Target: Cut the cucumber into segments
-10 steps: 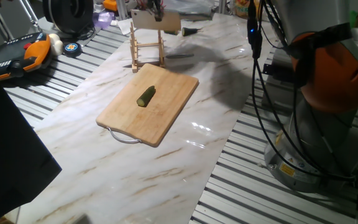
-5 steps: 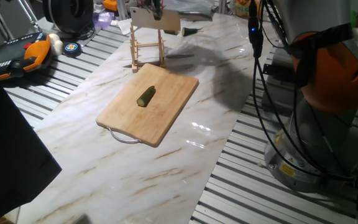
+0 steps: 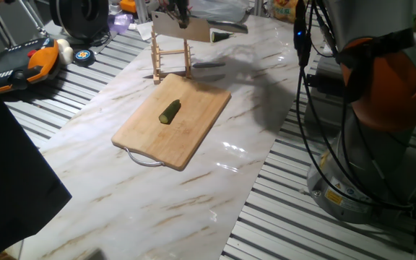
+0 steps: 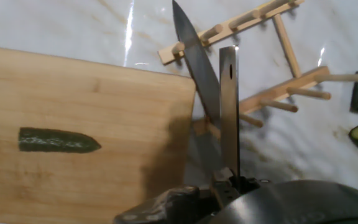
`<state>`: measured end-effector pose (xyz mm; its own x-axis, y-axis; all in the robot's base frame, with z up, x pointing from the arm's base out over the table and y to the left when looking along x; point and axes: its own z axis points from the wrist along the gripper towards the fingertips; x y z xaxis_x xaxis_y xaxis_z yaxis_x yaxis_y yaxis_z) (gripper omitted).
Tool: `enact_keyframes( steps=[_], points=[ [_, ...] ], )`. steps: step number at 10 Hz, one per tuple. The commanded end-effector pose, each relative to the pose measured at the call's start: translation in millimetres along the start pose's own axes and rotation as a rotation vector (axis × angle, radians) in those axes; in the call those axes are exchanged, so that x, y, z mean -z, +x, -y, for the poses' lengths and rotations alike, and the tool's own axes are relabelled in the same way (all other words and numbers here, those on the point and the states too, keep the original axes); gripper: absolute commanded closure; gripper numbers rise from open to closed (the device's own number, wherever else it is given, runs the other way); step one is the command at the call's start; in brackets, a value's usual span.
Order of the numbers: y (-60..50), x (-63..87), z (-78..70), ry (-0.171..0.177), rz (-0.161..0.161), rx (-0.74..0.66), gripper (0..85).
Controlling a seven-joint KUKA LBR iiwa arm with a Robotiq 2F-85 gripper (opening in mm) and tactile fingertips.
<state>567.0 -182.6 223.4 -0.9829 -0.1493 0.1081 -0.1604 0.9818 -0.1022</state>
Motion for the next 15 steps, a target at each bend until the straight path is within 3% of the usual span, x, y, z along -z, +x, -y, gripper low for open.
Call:
enact_keyframes(
  steps=[1,5,9,12,15],
  points=[
    [2.1,-1.6,-5.1,-0.005,0.0,-0.011,84.3],
    [13.0,-2.7,-36.3,-0.01,0.009,-0.07,84.3],
    [19.7,-7.9,-53.9,-0.015,0.017,-0.1,84.3],
    [20.3,-8.7,-55.5,-0.033,0.014,-0.114,84.3],
    [20.3,-8.7,-55.5,-0.02,0.02,-0.12,84.3]
  ],
)
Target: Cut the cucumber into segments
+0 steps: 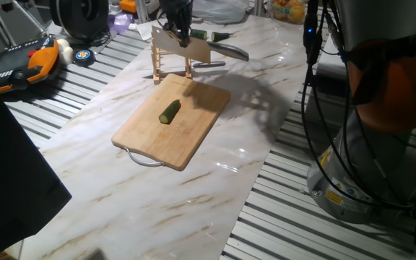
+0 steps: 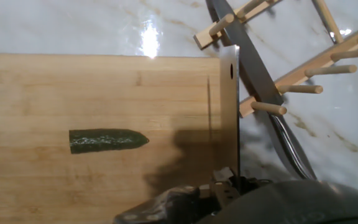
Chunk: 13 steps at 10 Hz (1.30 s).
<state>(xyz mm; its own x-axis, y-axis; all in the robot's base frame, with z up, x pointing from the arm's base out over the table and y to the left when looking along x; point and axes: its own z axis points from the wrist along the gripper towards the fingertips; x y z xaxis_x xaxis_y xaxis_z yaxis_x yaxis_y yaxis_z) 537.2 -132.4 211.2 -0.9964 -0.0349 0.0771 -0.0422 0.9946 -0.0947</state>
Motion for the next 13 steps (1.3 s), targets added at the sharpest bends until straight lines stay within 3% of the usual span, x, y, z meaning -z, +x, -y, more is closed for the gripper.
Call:
enact_keyframes(
  steps=[1,6,7,13],
  points=[
    [0.0,0.0,-0.2,0.002,0.0,0.005,84.3],
    [0.0,0.0,-0.2,-0.008,-0.019,0.005,84.3],
    [0.0,0.0,-0.2,0.006,-0.017,-0.007,84.3],
    [-0.1,0.2,-1.0,-0.03,-0.056,-0.086,84.3]
  ],
)
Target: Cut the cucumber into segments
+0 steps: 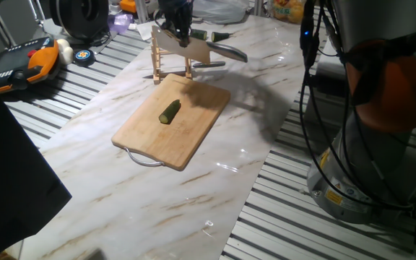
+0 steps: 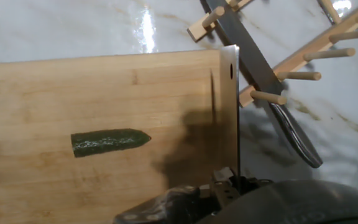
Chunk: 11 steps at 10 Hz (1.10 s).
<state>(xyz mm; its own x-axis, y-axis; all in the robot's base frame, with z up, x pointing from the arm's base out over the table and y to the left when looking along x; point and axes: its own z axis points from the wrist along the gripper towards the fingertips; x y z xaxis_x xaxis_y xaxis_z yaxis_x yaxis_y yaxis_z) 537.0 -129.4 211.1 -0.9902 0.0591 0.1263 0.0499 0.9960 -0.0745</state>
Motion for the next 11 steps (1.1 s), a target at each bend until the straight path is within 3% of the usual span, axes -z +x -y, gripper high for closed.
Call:
enact_keyframes(
  steps=[1,3,5,8,11],
  points=[
    [0.3,0.4,-5.4,-0.001,-0.005,-0.009,84.3],
    [1.6,-2.3,-22.0,-0.027,-0.013,-0.028,84.3],
    [7.7,-5.3,-43.7,-0.027,-0.005,-0.051,84.3],
    [13.5,0.1,-62.6,-0.03,-0.007,-0.069,84.3],
    [17.6,-7.1,-75.9,-0.051,-0.013,-0.075,84.3]
  ],
)
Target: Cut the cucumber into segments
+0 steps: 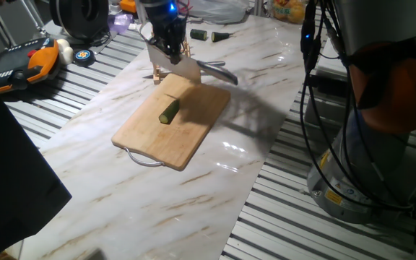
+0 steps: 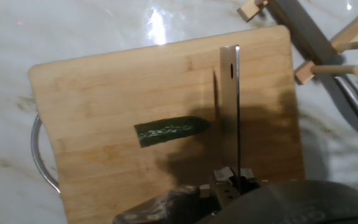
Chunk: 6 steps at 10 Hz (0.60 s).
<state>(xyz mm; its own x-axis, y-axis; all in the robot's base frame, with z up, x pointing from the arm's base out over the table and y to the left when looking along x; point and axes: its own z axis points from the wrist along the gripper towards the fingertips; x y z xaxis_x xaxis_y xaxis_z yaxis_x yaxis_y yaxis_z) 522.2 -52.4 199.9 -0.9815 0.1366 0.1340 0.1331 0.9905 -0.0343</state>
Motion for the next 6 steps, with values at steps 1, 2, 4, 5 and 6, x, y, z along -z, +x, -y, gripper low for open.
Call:
enact_keyframes(
  steps=[1,2,4,5,6],
  points=[
    [2.2,-2.9,-4.0,-0.001,0.002,-0.003,84.3],
    [4.1,-6.3,-9.8,-0.007,0.001,-0.006,84.3],
    [2.5,-7.5,-18.6,-0.003,-0.005,-0.014,84.3],
    [0.1,-9.3,-20.7,-0.007,-0.007,-0.015,84.3],
    [-3.3,-13.8,-23.5,-0.014,-0.01,-0.014,84.3]
  ],
)
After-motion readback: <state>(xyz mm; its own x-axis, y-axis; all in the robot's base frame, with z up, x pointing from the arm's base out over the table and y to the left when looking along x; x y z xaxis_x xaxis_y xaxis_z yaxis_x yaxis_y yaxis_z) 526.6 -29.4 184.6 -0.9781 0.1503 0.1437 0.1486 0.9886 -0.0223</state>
